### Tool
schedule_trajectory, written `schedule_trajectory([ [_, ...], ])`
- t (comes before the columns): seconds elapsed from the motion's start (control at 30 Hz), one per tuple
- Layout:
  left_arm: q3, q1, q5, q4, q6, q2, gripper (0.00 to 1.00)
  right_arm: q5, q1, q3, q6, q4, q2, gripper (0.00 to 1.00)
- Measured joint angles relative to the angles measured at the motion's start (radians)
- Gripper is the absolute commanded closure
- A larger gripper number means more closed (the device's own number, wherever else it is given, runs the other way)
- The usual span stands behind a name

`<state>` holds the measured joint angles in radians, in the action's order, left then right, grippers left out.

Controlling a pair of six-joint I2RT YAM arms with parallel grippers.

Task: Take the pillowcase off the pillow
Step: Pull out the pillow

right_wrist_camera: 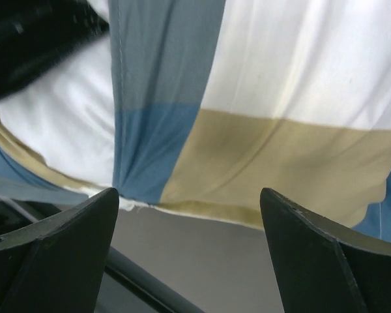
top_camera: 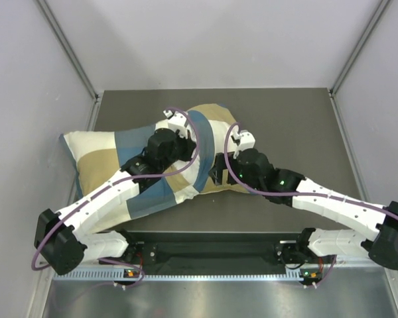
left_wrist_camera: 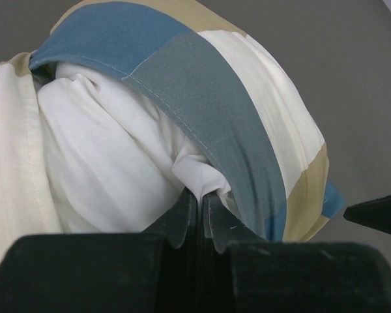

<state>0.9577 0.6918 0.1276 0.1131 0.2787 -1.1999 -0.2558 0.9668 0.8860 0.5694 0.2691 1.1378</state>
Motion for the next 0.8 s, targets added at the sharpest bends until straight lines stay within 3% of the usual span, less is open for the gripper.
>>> schedule_trajectory([
  [0.4,-0.032,0.044,0.025,-0.006,0.041,0.035,1.0,-0.175,0.039,0.124,0.005,-0.151,0.191,0.11],
  [0.6,-0.051,0.049,0.057,-0.008,0.042,0.057,1.0,-0.322,0.085,0.217,0.039,-0.11,0.313,0.12],
  [0.8,-0.072,0.054,0.061,-0.016,0.042,0.086,1.0,-0.492,0.113,0.229,0.098,-0.041,0.325,0.12],
])
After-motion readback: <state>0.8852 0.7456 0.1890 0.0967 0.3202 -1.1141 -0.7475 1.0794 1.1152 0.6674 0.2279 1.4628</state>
